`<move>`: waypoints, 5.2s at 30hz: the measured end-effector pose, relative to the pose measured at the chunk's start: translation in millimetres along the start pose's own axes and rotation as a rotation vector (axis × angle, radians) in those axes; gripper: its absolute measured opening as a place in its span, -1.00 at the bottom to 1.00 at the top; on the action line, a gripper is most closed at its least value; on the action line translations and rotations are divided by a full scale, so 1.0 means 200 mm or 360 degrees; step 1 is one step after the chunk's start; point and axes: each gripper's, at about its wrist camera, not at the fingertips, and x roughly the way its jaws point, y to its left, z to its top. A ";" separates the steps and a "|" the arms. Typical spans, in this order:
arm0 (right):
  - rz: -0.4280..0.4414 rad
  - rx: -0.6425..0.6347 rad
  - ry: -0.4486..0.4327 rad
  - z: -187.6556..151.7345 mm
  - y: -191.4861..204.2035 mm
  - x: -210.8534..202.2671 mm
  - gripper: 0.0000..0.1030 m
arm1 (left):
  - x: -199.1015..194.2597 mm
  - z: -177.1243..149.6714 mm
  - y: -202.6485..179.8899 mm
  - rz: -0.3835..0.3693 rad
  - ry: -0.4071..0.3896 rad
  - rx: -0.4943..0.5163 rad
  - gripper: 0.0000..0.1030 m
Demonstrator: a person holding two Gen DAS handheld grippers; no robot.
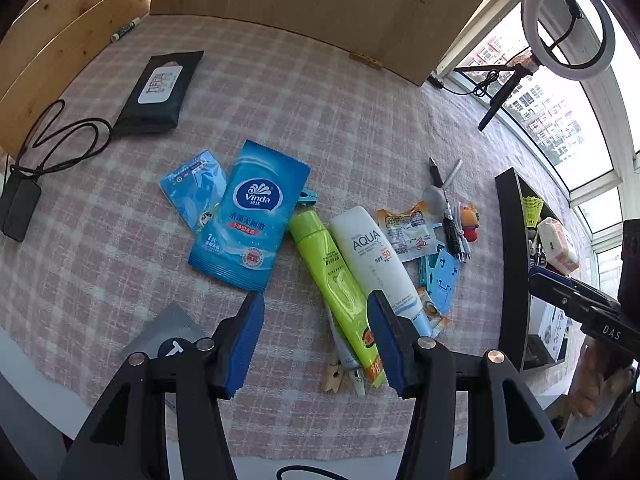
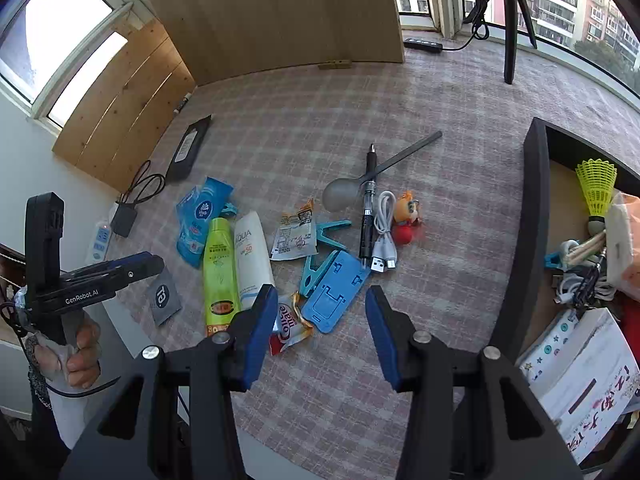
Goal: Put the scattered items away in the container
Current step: 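Move the left tool to the green tube while the right tool approaches it too, then close the left tool on the green tube while the right tool grasps it too, then carry the green tube with both tools into the tray and release, then move the left tool to the grey spoon while the right tool approaches the doll keychain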
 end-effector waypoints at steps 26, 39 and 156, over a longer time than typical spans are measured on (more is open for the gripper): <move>0.0114 -0.0254 0.0268 -0.14 0.48 0.48 -0.16 | 0.30 0.12 -0.01 -0.0074 0.0227 -0.0043 -0.04; 0.0028 -0.0289 0.0323 -0.14 0.54 0.61 -0.26 | 0.33 0.16 -0.08 -0.0151 0.0272 -0.0008 -0.52; -0.0075 0.0393 -0.0135 -0.21 -0.32 -0.06 -0.11 | 0.26 0.04 -0.45 0.0025 0.0180 0.0017 -0.04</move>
